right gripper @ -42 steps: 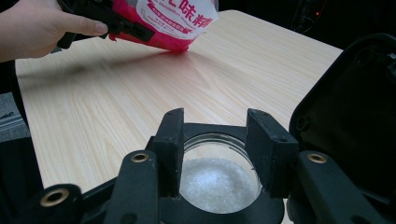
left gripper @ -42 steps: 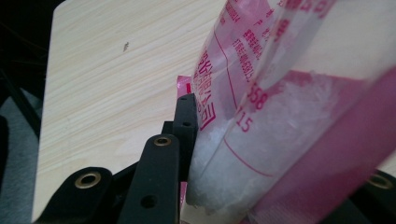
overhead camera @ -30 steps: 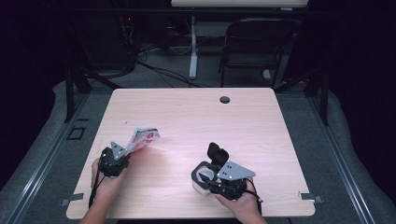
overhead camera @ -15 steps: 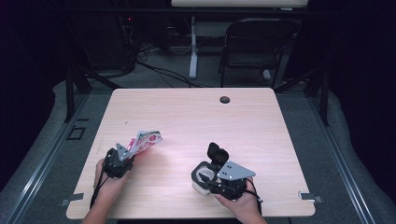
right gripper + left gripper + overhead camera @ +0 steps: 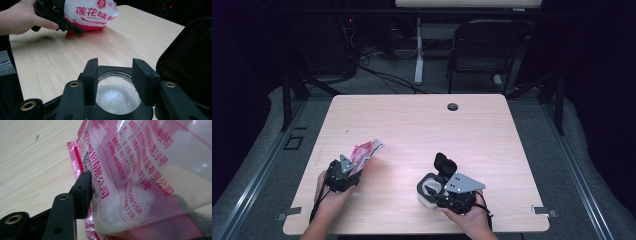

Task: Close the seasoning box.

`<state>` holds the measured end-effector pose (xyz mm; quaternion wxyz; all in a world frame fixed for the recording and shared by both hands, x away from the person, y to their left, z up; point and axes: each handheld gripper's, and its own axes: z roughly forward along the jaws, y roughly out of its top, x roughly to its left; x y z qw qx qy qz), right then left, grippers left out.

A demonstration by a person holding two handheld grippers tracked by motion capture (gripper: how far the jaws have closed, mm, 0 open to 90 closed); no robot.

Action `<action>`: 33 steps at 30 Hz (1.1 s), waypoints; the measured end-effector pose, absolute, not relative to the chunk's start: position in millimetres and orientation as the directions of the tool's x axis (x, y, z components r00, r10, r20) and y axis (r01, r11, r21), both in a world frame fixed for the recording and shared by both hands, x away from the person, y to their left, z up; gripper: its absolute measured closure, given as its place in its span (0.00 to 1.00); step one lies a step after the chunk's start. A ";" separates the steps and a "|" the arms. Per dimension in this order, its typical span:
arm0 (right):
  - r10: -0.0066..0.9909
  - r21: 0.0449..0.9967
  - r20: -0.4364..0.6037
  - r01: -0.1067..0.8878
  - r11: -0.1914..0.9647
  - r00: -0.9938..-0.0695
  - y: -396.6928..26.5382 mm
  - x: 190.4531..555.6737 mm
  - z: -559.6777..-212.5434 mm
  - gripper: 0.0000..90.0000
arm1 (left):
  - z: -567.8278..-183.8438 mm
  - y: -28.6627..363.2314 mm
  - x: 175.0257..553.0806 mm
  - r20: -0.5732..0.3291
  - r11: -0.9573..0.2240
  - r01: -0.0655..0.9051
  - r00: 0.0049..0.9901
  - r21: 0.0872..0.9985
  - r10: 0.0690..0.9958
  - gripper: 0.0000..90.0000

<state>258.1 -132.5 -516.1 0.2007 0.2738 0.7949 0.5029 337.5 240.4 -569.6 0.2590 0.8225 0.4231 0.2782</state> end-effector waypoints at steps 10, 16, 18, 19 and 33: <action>0.636 0.910 -0.043 0.233 0.343 -0.771 -132.6 258.5 -516.3 0.63 | -565.6 235.0 329.1 0.254 -0.542 0.534 0.520 0.649 0.815 0.45; 0.640 0.913 -0.038 0.233 0.334 -0.767 -134.3 258.5 -515.0 0.63 | -564.9 230.9 321.3 0.276 -0.571 0.525 0.536 0.632 0.798 0.42; 0.640 0.916 -0.036 0.232 0.329 -0.767 -135.1 258.6 -514.5 0.63 | -565.0 229.5 318.1 0.274 -0.571 0.530 0.536 0.627 0.798 0.41; 0.641 0.916 -0.033 0.234 0.326 -0.767 -135.6 258.7 -514.1 0.63 | -564.5 229.4 316.6 0.264 -0.569 0.533 0.541 0.627 0.798 0.41; 0.639 0.916 -0.014 0.246 0.316 -0.769 -135.1 259.5 -514.7 0.61 | -559.2 228.1 310.6 0.265 -0.637 0.509 0.621 0.579 0.737 0.39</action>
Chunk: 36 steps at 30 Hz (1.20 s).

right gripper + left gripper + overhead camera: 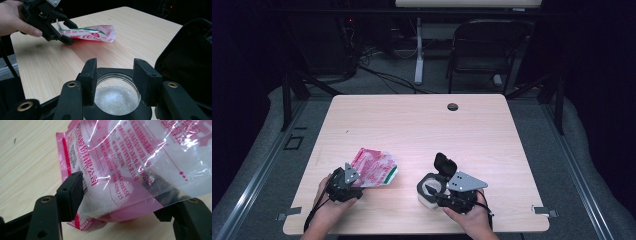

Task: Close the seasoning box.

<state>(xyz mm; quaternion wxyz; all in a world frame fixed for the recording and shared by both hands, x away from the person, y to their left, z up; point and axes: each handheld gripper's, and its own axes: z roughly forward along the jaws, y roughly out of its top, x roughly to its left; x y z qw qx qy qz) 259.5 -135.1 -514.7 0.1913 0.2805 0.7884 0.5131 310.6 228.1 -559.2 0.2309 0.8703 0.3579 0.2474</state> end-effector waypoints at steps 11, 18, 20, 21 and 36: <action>0.639 0.915 -0.005 0.255 0.314 -0.769 -135.4 260.2 -515.4 0.61 | -548.6 225.1 306.7 0.268 -0.697 0.482 0.685 0.530 0.678 0.38; 0.646 0.917 -0.003 0.256 0.306 -0.764 -137.4 260.7 -514.7 0.61 | -540.2 226.0 299.3 0.266 -0.684 0.476 0.677 0.553 0.686 0.38; 0.645 0.918 -0.001 0.256 0.304 -0.764 -137.6 260.8 -514.6 0.61 | -538.0 226.5 296.4 0.259 -0.676 0.475 0.675 0.564 0.691 0.38; 0.647 0.918 -0.002 0.256 0.304 -0.763 -137.7 260.7 -514.5 0.61 | -536.3 227.0 295.3 0.257 -0.676 0.474 0.677 0.564 0.689 0.39; 0.658 0.927 0.007 0.251 0.277 -0.753 -145.2 262.2 -509.3 0.60 | -516.8 232.3 279.5 0.205 -0.620 0.450 0.678 0.643 0.706 0.42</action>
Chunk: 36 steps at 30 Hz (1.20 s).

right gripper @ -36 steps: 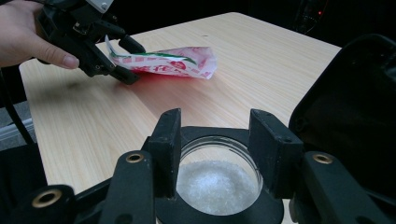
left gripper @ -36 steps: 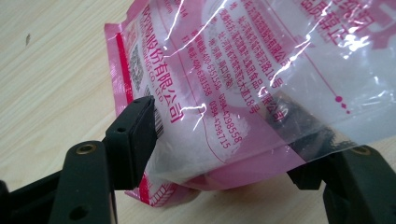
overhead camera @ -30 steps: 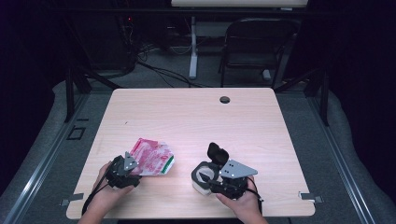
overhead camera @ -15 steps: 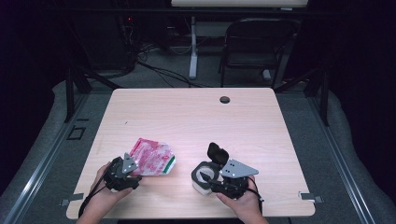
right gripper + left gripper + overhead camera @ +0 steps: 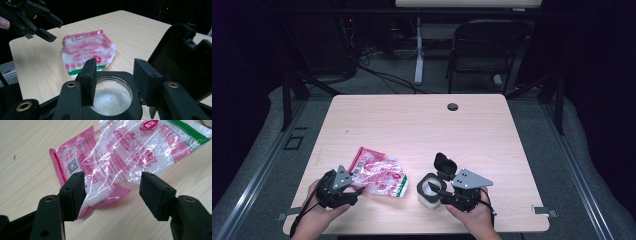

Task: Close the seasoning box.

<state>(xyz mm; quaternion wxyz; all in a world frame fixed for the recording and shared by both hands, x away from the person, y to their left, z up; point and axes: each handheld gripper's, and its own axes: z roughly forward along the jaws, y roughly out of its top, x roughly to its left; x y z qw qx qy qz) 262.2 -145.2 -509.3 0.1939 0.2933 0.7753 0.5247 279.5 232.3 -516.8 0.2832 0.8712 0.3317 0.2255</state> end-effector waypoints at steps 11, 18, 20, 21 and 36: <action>0.672 0.935 0.021 0.253 0.249 -0.740 -152.0 262.7 -504.0 0.60 | -535.7 229.2 279.8 0.146 -0.556 0.462 0.664 0.691 0.733 0.47; 0.692 0.944 0.036 0.253 0.214 -0.721 -161.9 262.8 -495.5 0.63 | -537.4 228.5 277.7 0.123 -0.522 0.470 0.648 0.712 0.751 0.50; 0.695 0.944 0.039 0.254 0.209 -0.718 -163.8 263.1 -494.6 0.64 | -537.4 229.0 277.3 0.110 -0.508 0.472 0.646 0.721 0.756 0.50; 0.704 0.944 0.038 0.256 0.206 -0.709 -168.4 263.2 -492.4 0.65 | -537.1 229.7 276.7 0.093 -0.491 0.469 0.646 0.734 0.757 0.51; 0.731 0.947 0.031 0.254 0.197 -0.682 -189.9 261.5 -474.8 0.74 | -538.3 230.3 276.6 0.085 -0.478 0.470 0.641 0.742 0.763 0.54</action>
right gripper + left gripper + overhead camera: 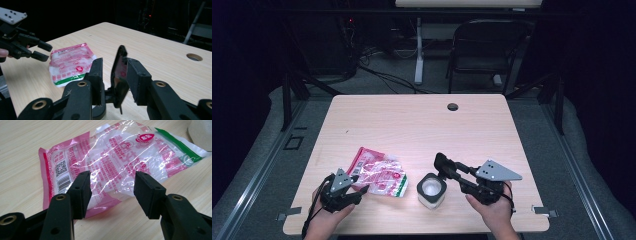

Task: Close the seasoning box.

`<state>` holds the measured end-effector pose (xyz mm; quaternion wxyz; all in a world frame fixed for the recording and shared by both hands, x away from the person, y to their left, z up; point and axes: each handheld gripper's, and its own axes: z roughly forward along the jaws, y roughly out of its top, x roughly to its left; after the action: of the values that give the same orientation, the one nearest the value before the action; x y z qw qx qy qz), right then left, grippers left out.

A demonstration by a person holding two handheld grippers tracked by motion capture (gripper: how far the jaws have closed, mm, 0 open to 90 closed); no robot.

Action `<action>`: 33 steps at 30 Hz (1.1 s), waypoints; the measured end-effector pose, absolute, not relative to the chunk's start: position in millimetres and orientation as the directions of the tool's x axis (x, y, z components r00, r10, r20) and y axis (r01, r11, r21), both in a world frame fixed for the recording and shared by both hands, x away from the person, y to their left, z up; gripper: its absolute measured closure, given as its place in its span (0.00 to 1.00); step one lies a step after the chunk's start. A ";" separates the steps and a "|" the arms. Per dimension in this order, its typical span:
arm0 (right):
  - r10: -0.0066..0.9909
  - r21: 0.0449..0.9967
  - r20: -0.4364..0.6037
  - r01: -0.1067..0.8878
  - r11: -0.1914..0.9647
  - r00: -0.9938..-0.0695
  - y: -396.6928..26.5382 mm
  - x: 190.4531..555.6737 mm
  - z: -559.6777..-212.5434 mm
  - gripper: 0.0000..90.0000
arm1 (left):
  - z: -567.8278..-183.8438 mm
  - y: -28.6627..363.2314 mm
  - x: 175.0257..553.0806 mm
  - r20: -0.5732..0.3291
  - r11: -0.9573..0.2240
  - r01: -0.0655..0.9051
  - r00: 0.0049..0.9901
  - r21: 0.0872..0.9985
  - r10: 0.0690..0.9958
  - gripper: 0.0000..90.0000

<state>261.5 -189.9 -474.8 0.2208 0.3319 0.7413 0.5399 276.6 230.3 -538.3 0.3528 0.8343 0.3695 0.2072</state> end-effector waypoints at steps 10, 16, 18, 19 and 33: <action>0.783 0.947 0.060 0.283 0.152 -0.619 -206.6 265.2 -476.4 0.75 | -538.9 227.0 276.6 0.090 -0.490 0.461 0.654 0.740 0.751 0.55; 0.774 0.935 0.096 0.323 0.145 -0.626 -206.6 271.1 -485.4 0.79 | -539.4 228.1 276.9 0.097 -0.492 0.457 0.652 0.741 0.752 0.55; 0.772 0.933 0.091 0.325 0.154 -0.629 -203.9 271.2 -486.7 0.80 | -539.9 228.6 277.2 0.096 -0.490 0.461 0.649 0.740 0.755 0.55; 0.772 0.933 0.091 0.325 0.154 -0.629 -203.9 271.2 -486.7 0.80 | -539.9 228.6 277.2 0.096 -0.490 0.461 0.649 0.740 0.755 0.55; 0.762 0.928 0.056 0.316 0.199 -0.645 -193.9 272.7 -492.6 0.91 | -540.6 230.1 277.9 0.099 -0.483 0.460 0.641 0.745 0.761 0.55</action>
<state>272.7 -193.9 -492.6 0.2151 0.3622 0.7438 0.5189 277.9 230.1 -540.6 0.3526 0.8343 0.3660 0.2138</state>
